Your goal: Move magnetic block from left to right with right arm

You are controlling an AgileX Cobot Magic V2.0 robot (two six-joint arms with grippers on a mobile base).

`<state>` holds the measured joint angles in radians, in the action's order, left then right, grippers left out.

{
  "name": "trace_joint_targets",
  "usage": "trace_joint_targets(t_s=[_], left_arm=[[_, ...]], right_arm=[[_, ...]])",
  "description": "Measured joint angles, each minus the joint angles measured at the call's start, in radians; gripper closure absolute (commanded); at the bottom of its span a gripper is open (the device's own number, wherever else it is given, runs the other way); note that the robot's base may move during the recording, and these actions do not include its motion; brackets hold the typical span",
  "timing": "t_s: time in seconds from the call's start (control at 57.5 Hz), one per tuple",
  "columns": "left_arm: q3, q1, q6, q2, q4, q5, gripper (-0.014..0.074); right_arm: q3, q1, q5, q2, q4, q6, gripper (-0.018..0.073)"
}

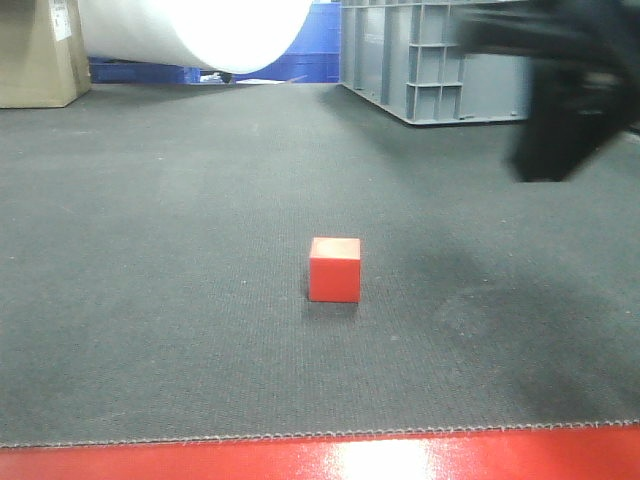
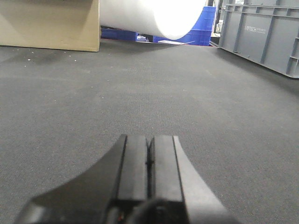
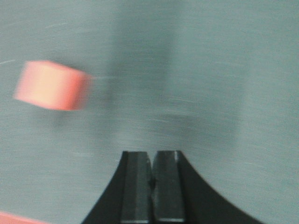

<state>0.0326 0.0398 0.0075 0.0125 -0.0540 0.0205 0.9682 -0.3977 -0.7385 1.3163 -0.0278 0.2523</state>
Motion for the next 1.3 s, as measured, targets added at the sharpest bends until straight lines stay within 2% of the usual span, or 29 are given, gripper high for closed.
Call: trace_joint_targets(t_s=[0.122,0.243,0.435,0.557,0.643,1.026,1.304], left_arm=[[0.0,0.0,0.0,0.0,0.0,0.0,0.0722],[0.0,0.0,0.0,0.0,0.0,0.0,0.0722],[0.0,0.0,0.0,0.0,0.0,0.0,0.0722],[0.0,0.0,0.0,0.0,0.0,0.0,0.0722],[0.0,0.0,0.0,0.0,0.0,0.0,0.0722],[0.0,0.0,0.0,0.0,0.0,0.0,0.0722],[0.0,0.0,0.0,0.0,0.0,0.0,0.0722]], right_arm=[[-0.105,0.087,0.073,-0.099,-0.053,-0.169,0.0503],[-0.201,0.166,0.166,-0.188,-0.071,-0.252,0.0503],[-0.37,0.278,0.417,-0.342,-0.076,-0.273,0.0503],[-0.491,0.326,0.58,-0.455,-0.076,-0.277,0.0503],[-0.57,0.343,0.641,-0.537,-0.078,-0.277,0.0503],[-0.8,0.349,0.658,-0.925,-0.08,-0.277,0.0503],[-0.827,0.349,0.658,-0.968,-0.08,-0.278,0.0503]])
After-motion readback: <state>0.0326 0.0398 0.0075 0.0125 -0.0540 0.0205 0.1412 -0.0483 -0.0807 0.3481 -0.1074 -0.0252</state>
